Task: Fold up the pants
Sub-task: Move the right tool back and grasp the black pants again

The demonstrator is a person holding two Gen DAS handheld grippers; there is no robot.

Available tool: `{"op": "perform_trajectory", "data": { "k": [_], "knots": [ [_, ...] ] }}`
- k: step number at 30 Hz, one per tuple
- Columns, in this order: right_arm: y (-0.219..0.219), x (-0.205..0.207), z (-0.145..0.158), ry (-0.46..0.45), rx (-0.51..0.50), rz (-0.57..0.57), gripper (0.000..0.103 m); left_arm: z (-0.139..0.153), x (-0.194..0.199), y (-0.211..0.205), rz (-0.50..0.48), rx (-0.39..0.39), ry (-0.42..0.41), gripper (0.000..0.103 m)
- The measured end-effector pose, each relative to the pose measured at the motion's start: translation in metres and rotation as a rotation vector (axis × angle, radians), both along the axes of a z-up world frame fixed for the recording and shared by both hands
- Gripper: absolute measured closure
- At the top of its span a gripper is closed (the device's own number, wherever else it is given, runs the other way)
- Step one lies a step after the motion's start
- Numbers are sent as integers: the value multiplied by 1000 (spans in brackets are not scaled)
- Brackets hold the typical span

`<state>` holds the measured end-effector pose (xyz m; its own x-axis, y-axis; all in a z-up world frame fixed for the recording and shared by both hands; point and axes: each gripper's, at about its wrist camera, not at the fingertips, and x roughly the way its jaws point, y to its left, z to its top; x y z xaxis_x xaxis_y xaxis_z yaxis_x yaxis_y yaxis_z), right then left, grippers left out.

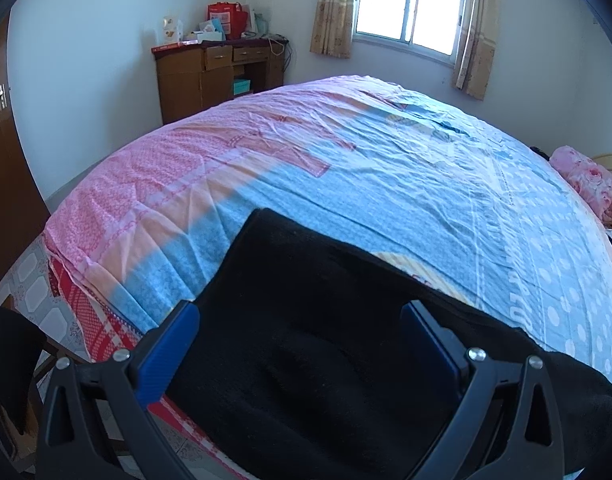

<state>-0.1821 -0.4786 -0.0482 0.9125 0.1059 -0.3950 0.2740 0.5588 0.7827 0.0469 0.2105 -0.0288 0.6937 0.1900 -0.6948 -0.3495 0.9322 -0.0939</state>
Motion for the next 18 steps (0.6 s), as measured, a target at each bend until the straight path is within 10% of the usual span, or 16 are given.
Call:
{"op": "perform_trajectory", "data": {
  "k": [4, 9, 12, 16, 18],
  "knots": [
    [-8, 0, -19, 78, 9, -11, 100, -4, 2, -1, -5, 10, 16, 0],
    [-32, -6, -44, 29, 294, -7, 100, -10, 3, -3, -1, 54, 26, 0],
    [-39, -37, -36, 67, 385, -187, 98, -16, 3, -3, 3, 64, 31, 0],
    [-29, -80, 4, 191, 215, -570, 94, -14, 0, -6, 21, 114, 15, 0],
    [-12, -55, 37, 161, 6, -503, 94, -11, -3, -6, 29, 110, 1, 0]
  ]
}}
